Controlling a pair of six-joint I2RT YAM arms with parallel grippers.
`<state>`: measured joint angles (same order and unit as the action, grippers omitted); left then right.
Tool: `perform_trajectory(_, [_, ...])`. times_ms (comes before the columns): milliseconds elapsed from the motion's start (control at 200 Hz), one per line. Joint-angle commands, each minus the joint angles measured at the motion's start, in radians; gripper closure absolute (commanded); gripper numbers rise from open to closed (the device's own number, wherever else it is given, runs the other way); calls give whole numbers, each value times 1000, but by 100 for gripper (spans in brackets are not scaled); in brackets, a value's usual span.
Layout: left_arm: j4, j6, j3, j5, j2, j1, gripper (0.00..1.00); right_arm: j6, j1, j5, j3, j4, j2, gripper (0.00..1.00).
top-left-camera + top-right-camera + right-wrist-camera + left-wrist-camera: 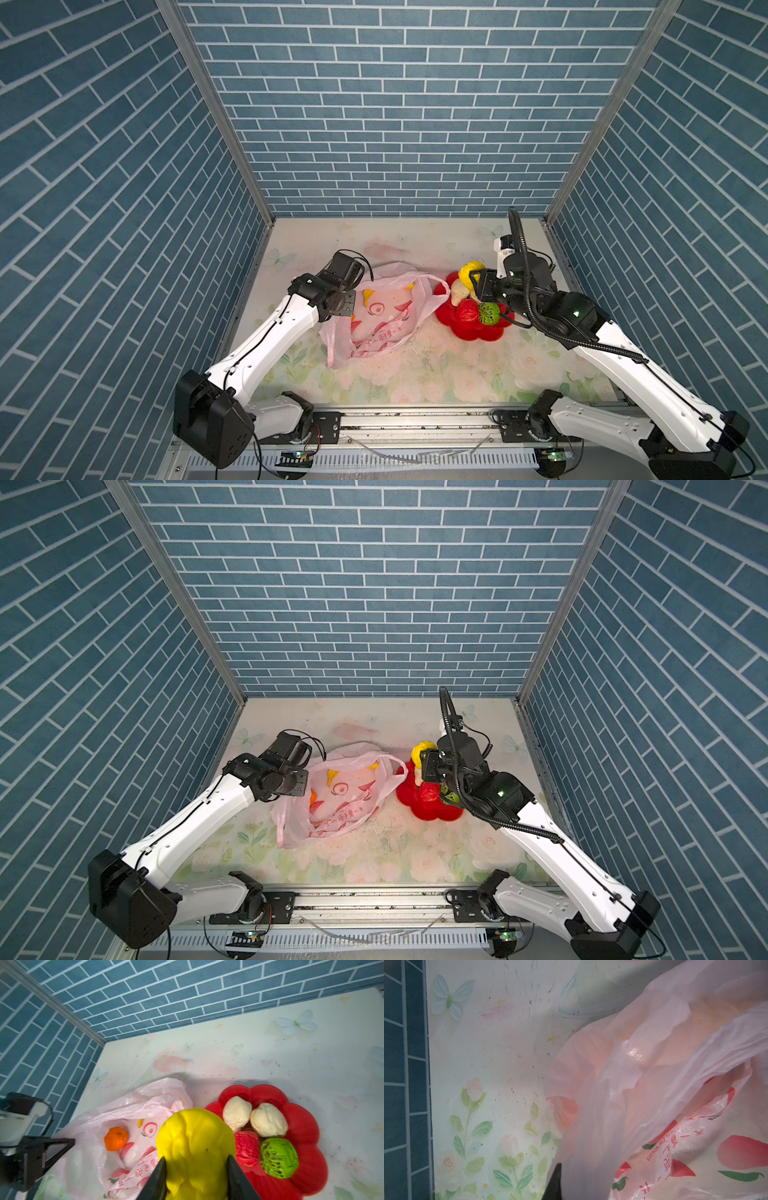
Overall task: Take the fake fruits out of the plastic bag
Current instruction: 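Lift the yellow lemon out and carry it over the red plate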
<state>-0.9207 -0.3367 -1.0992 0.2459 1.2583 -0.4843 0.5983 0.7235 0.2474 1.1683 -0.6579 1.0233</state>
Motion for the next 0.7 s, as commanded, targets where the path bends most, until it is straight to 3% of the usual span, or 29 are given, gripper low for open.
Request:
perform_trajectory(0, [0,-6,7,2,-21,10,81,-78,-34,63,55,-96,14,75])
perform_trajectory(250, [0,-11,20,-1,-31,16,81,-109,-97,44,-4,-85,58,76])
perform_trajectory(695, [-6,-9,30,1,-32,27,81,-69,-102,-64,-131,40,213,77])
